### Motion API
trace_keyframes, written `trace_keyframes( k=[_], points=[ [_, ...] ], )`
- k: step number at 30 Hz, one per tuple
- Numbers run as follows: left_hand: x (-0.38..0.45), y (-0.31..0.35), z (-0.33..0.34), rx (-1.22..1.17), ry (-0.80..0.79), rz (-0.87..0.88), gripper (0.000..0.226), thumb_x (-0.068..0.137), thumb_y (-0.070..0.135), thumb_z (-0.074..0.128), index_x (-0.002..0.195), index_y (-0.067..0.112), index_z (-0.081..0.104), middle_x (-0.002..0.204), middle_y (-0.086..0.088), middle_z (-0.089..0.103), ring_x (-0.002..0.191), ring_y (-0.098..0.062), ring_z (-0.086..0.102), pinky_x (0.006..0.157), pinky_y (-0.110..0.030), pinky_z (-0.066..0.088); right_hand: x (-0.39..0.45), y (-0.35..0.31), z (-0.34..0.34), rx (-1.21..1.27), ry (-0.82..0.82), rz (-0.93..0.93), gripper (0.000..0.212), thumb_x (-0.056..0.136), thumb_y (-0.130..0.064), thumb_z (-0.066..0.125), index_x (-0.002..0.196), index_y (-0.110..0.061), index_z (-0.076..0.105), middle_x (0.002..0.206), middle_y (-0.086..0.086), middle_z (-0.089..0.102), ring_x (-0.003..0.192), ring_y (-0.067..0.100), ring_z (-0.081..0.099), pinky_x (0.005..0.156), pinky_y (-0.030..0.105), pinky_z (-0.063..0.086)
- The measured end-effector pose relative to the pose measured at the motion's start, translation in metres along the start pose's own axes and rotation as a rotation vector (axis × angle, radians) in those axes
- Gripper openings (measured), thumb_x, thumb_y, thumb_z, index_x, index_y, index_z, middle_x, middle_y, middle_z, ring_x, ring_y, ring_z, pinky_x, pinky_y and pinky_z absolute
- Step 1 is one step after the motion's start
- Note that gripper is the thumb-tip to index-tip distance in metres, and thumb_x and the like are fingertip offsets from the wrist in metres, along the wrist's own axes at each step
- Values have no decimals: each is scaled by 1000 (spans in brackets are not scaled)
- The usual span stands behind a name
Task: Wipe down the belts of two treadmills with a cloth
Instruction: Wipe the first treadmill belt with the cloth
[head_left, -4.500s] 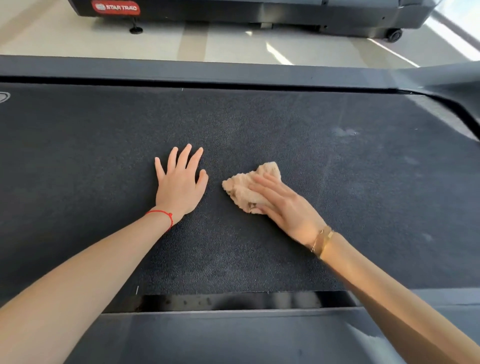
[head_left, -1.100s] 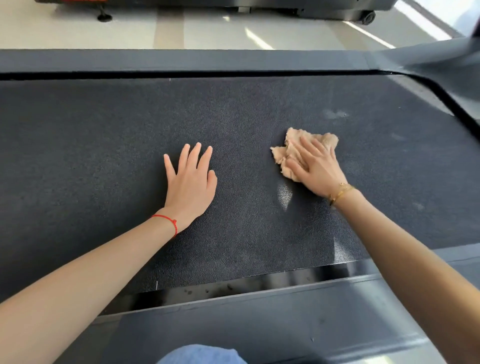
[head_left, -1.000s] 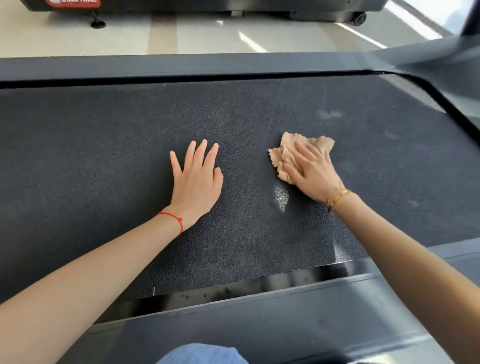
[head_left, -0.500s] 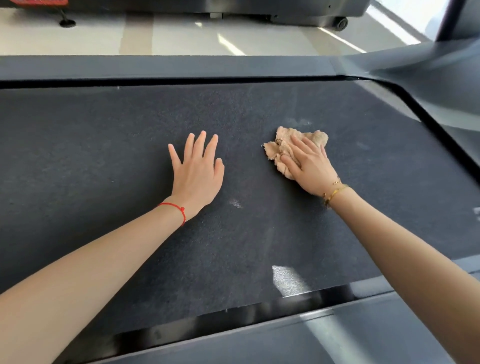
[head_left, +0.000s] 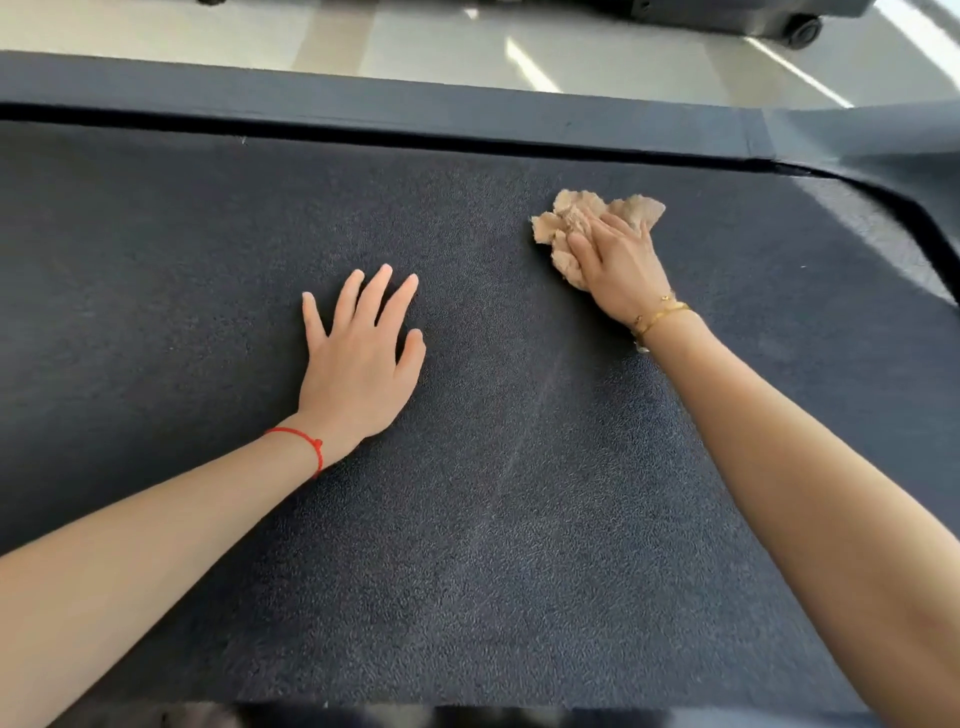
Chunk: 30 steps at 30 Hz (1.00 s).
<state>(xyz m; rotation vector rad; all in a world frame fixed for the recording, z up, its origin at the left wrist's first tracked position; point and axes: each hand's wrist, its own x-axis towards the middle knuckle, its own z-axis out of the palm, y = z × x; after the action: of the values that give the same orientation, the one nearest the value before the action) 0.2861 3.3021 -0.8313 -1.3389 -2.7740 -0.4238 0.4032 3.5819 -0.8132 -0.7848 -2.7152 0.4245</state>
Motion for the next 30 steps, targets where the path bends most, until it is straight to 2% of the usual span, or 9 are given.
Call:
trace_keyframes(
  k=[5,7,10,14,17,22,24,27,30],
  points=[
    [-1,1,-3,-1,-8,-6,55,102,39,30,156,28,25,163,1,22,152,-21,10,119,-64,4,-65,-15,-26,57,-67,-141,25,103,-21,41,101,-6,60,106,14,59,107,38,50,106,48,32],
    [-1,3,-4,7,-16,-15,55,102,39,30,156,27,25,163,1,22,152,-21,10,119,-64,4,-111,-29,-29,48,-113,-251,33,103,-22,42,123,-2,59,129,19,57,124,38,46,115,43,23],
    [-2,5,-5,18,-15,-19,56,102,37,32,156,27,25,163,0,22,152,-22,11,119,-64,4,-149,-27,-24,2,-199,-394,52,102,-42,34,143,-11,46,151,5,42,144,25,31,120,45,17],
    [-2,5,-4,18,-14,-27,55,102,38,32,156,27,26,163,0,22,152,-22,11,119,-64,4,-114,-18,-16,-50,-176,-296,52,102,-41,34,140,-8,49,148,7,46,141,29,35,118,52,20],
    [-2,5,-5,8,-12,-31,55,103,37,33,156,27,26,163,0,22,152,-22,10,119,-64,3,-104,-32,-10,-57,-47,-227,44,101,-33,40,130,-7,59,135,12,58,129,34,48,114,40,15],
    [-3,5,-3,-19,1,-30,54,103,36,35,156,28,26,164,0,21,152,-21,10,119,-63,2,-181,-78,-27,123,-72,-543,27,102,-20,49,123,-9,60,134,11,55,127,35,46,116,38,20],
    [-3,5,-3,-25,13,-30,54,103,35,35,156,27,27,164,0,22,152,-22,10,119,-63,2,-214,-92,-23,95,-152,-607,39,103,-30,43,135,-11,55,143,6,50,137,29,39,120,39,15],
    [-4,5,-2,-20,5,-25,54,104,35,35,156,26,27,164,0,21,152,-22,10,119,-64,3,-217,-83,-16,23,-256,-544,52,103,-44,32,144,-16,46,150,0,45,143,20,32,120,43,18],
    [-4,4,-2,-14,-17,-31,54,104,37,31,157,27,24,165,0,18,153,-21,7,119,-62,1,-187,-66,-15,-19,-258,-394,61,102,-50,26,143,-10,45,149,7,45,144,25,31,118,49,22]
  ],
)
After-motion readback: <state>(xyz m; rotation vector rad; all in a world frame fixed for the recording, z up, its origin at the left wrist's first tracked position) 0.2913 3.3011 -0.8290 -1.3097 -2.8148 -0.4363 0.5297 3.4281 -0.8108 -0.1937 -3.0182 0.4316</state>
